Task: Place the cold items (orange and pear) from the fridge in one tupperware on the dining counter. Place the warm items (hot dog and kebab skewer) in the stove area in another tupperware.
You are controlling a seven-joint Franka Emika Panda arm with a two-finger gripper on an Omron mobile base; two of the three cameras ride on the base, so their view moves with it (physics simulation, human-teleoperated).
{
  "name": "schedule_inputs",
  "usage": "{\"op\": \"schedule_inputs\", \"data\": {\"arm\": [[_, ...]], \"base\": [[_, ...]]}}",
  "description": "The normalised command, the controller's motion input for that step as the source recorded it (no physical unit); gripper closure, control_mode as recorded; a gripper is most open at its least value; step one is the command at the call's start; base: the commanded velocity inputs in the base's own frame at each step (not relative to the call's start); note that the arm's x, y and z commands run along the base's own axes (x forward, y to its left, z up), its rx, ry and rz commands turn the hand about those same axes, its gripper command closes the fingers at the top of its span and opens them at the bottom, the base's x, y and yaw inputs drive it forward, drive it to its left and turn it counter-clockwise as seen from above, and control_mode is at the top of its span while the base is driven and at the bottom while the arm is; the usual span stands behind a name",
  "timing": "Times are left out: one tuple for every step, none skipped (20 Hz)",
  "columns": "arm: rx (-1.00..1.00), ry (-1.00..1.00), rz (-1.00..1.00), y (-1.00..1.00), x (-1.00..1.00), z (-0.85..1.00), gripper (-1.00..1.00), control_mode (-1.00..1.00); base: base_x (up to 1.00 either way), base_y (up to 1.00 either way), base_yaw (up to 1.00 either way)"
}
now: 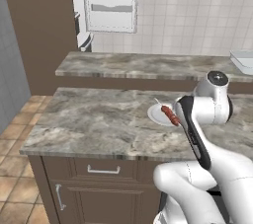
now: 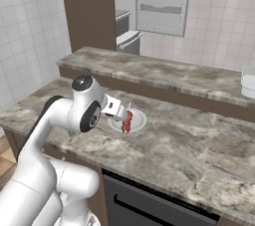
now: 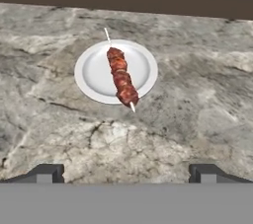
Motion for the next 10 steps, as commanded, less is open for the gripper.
{"op": "schedule_inputs", "data": {"arm": [[0.00, 0.00, 0.00, 0.00, 0.31, -0.29, -1.00, -1.00], [0.00, 0.00, 0.04, 0.00, 0.34, -0.28, -1.00, -1.00], [0.00, 0.00, 0.06, 0.00, 0.33, -0.26, -1.00, -1.00], [0.00, 0.01, 0.02, 0.00, 0.39, -0.22, -1.00, -1.00], [0.00, 0.11, 0.00, 0.00, 0.47, -0.14, -1.00, -1.00], [0.00, 0.24, 0.00, 0.00, 0.57, -0.12, -1.00, -1.00], [0.00, 0.36, 0.00, 0.00, 0.62, -0.11, -1.00, -1.00], [0.00, 0.38, 0.00, 0.00, 0.65, -0.11, -1.00, -1.00], [0.00, 0.41, 0.00, 0.00, 0.67, -0.13, -1.00, -1.00], [0.00, 0.45, 0.00, 0.00, 0.67, -0.17, -1.00, -1.00]], "base": [[0.00, 0.00, 0.00], [0.00, 0.00, 0.00], [0.00, 0.00, 0.00], [0.00, 0.00, 0.00], [0.00, 0.00, 0.00], [0.00, 0.00, 0.00], [0.00, 0.00, 0.00], [0.00, 0.00, 0.00], [0.00, 0.00, 0.00], [0.00, 0.00, 0.00]]}}
